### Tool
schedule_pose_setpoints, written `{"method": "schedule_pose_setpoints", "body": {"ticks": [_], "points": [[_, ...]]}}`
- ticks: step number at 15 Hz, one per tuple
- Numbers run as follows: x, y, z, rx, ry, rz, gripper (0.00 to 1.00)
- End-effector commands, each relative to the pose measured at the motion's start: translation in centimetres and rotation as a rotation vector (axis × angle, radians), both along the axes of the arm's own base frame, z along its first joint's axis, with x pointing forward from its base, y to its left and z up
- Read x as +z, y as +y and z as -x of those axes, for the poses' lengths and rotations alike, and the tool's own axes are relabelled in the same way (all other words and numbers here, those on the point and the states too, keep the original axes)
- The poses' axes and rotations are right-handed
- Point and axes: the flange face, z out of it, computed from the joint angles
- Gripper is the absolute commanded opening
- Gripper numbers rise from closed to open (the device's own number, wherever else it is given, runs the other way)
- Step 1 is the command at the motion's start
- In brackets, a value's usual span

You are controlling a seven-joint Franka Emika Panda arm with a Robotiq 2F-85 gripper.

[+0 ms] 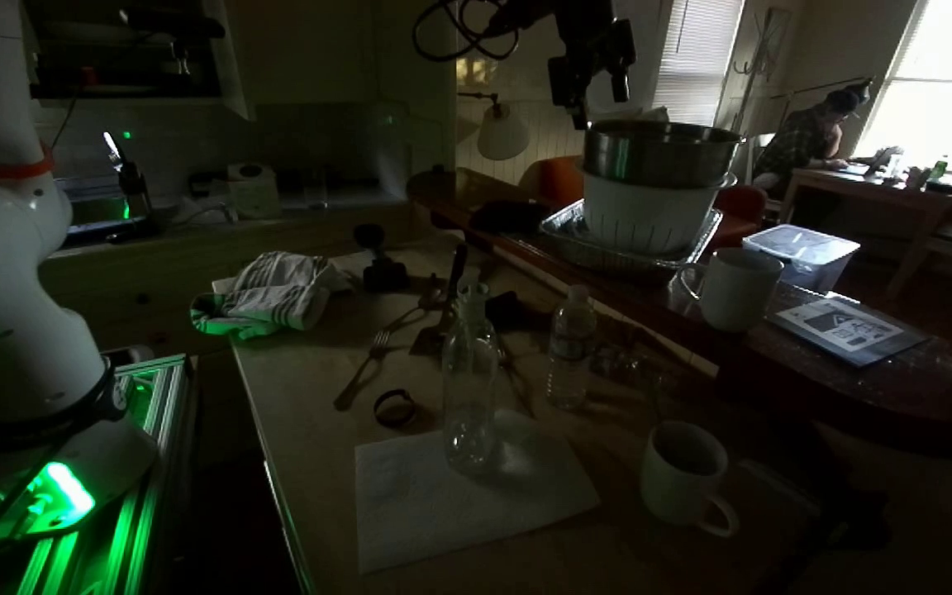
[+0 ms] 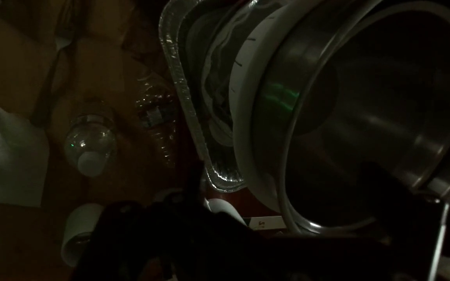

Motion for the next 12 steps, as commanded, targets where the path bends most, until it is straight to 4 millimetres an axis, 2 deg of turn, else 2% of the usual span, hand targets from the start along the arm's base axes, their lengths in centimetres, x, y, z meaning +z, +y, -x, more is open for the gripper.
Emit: {"method": "schedule_pose_setpoints", "body": {"ticks": [1,3,7,8,10,12], "points": [[-2.4,0.5,-2.7,-0.034,0.016,0.015,1.00],[-4.0,0.7,-3.5,-0.024,0.053,0.019,1.00],[-5.3,0.7,-4.7,-0.018,0.072,0.024,1.00],[-5.6,0.6,-4.9,-0.022,0.077,0.027,0.75],[-5.5,0.5,-5.0,-0.019,0.073,0.025,0.66],[-4.7,0.5,-4.8,-0.015,0.058,0.021,0.49]]}}
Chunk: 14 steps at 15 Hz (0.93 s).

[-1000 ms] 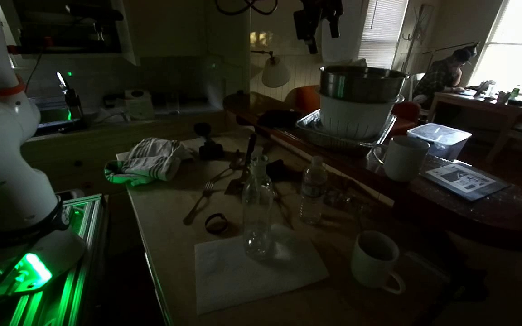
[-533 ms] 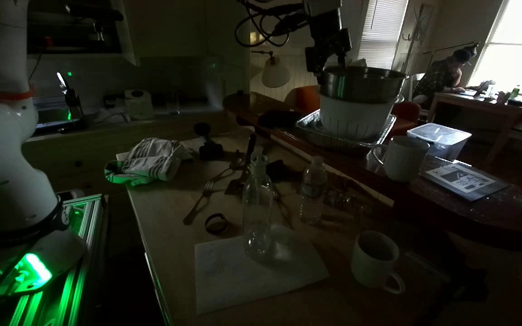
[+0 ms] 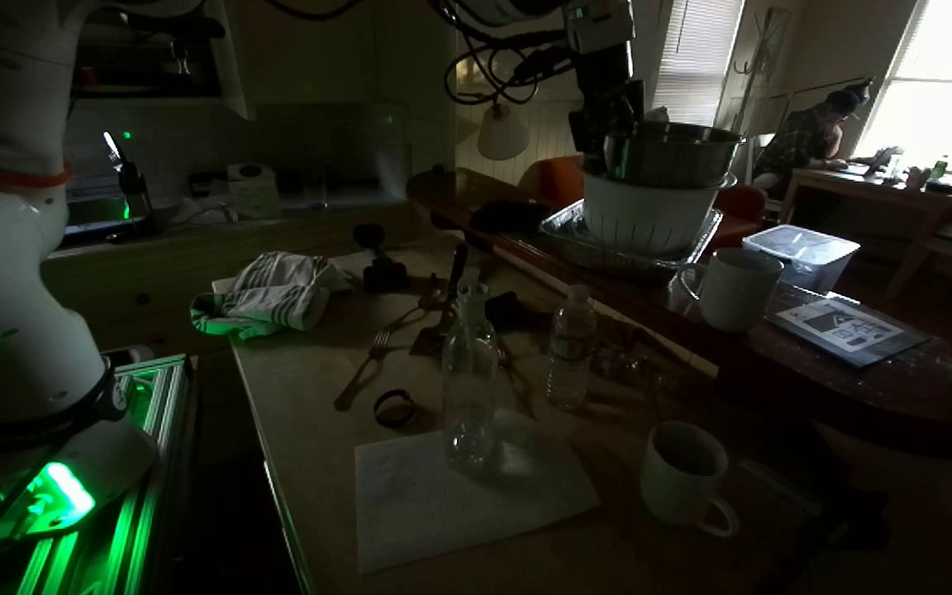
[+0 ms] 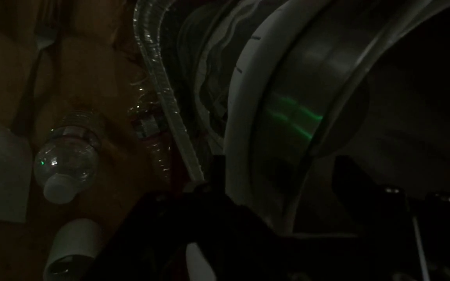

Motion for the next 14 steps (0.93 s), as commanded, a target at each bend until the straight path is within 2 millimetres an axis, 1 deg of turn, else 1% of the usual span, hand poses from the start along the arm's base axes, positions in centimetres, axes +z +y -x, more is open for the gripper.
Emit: {"method": "schedule_pose_setpoints", "body": {"ticks": [1,3,4,5,6,7,8,9,14], "points": [[1.7,0.2,-0.1,-0.002,-0.012,0.001,0.42],[2.5,0.4,0.0,0.001,-0.024,0.002,0.26],[2.6,0.5,0.0,0.002,-0.027,0.002,0.19],[2.8,0.6,0.1,0.004,-0.031,0.003,0.11],[2.9,0.7,0.1,0.005,-0.033,0.002,0.04],[3.1,0.7,0.1,0.007,-0.036,0.003,0.00],[3.3,0.8,0.2,0.009,-0.038,0.004,0.00],[3.5,0.9,0.3,0.011,-0.043,0.003,0.04],[5.6,1.7,1.0,0.022,-0.098,0.004,0.04]]}}
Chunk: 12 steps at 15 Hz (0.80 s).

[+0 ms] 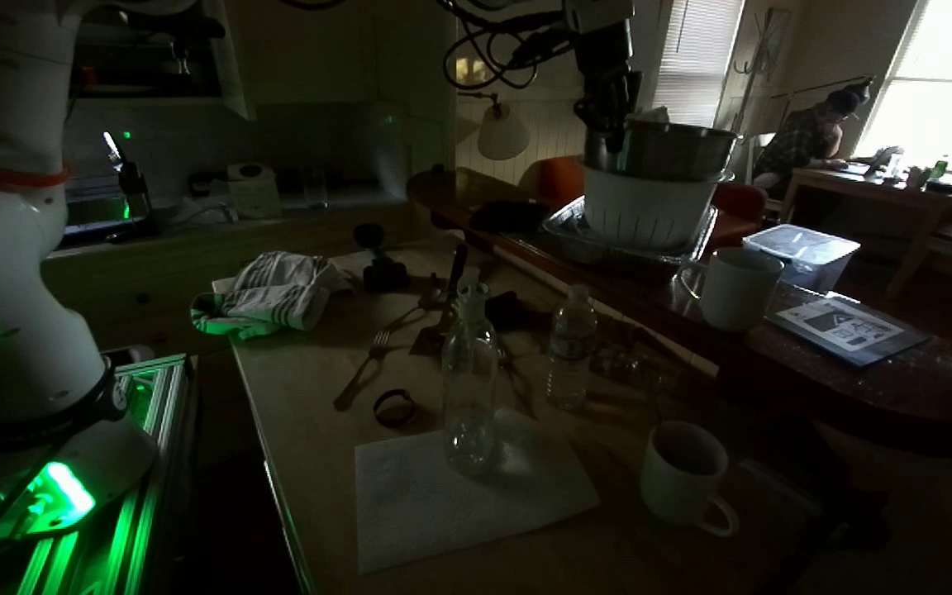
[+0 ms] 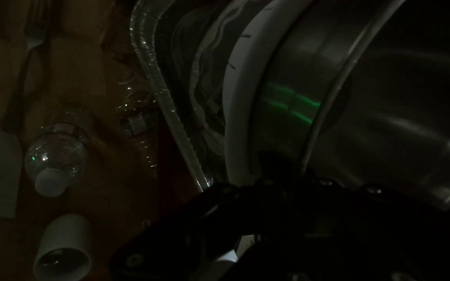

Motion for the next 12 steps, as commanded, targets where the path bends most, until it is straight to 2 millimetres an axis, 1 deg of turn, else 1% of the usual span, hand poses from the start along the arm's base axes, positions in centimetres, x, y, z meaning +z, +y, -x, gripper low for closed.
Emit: {"method": "schedule_pose_setpoints", "body": {"ticks": [1,3,7,10,12], "points": [[3.9,1.0,1.2,0.008,-0.085,-0.004,0.04],[5.4,1.3,1.7,0.007,-0.125,-0.011,0.04],[9.1,1.5,2.9,0.004,-0.231,-0.020,0.04],[12.0,1.1,4.1,-0.008,-0.302,-0.026,0.04],[13.5,0.6,5.4,-0.040,-0.302,-0.020,0.04]]}}
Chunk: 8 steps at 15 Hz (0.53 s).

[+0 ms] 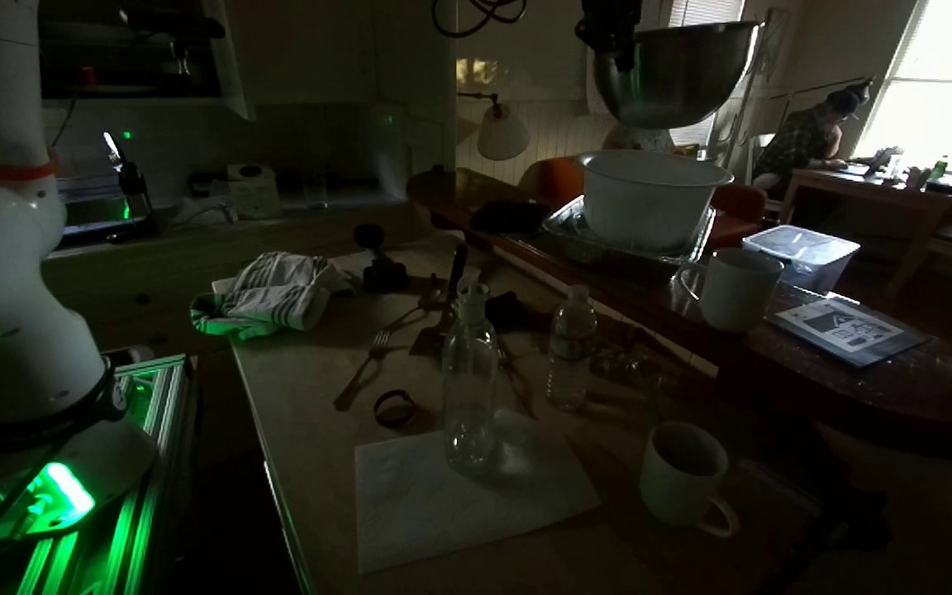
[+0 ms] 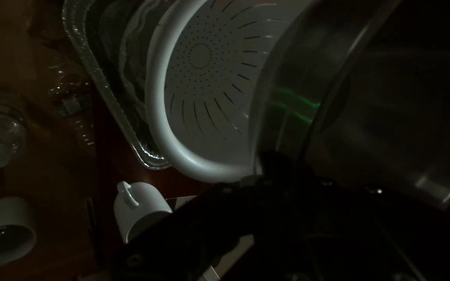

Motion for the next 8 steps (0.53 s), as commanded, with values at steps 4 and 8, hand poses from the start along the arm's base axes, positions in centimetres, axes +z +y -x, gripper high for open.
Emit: {"method": "schedule_pose_setpoints", "body": {"ticks": [4,8], "points": [[5.7,-4.6,6.6,-0.164,-0.086,-0.062,0.04],[6.0,-10.6,12.6,-0.359,-0.077,-0.126,0.04]]}}
